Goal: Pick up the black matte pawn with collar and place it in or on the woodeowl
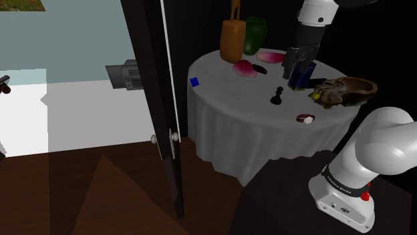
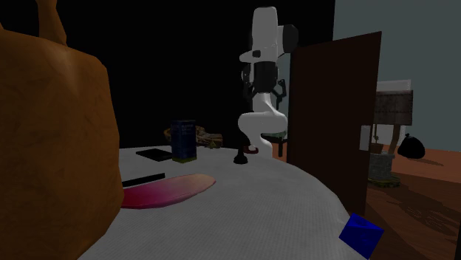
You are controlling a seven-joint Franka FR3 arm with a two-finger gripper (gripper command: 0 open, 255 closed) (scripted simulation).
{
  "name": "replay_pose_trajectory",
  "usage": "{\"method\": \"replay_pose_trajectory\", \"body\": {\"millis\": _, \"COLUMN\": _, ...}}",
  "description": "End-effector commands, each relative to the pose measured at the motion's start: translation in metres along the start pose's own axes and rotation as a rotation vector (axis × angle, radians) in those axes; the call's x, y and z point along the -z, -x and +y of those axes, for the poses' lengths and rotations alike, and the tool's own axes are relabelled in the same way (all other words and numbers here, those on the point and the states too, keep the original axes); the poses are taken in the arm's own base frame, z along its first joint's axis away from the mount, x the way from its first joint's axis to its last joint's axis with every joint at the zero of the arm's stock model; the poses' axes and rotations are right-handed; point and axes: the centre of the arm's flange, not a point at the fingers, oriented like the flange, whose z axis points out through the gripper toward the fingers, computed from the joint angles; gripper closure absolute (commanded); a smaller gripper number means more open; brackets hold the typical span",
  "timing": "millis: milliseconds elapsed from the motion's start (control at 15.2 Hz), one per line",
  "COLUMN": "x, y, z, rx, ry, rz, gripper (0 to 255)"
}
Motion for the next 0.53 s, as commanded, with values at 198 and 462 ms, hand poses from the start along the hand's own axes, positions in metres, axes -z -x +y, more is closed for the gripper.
{"method": "replay_pose_trajectory", "body": {"millis": 198, "x": -0.025, "y": -0.031, "z": 0.017, "rx": 0.021, "ry": 0.010, "rz": -0.045, "gripper": 0}}
{"method": "replay_pose_trajectory", "body": {"millis": 462, "x": -0.061, "y": -0.072, "z": 0.039, "rx": 0.048, "ry": 0.024, "rz": -0.105, "gripper": 0}}
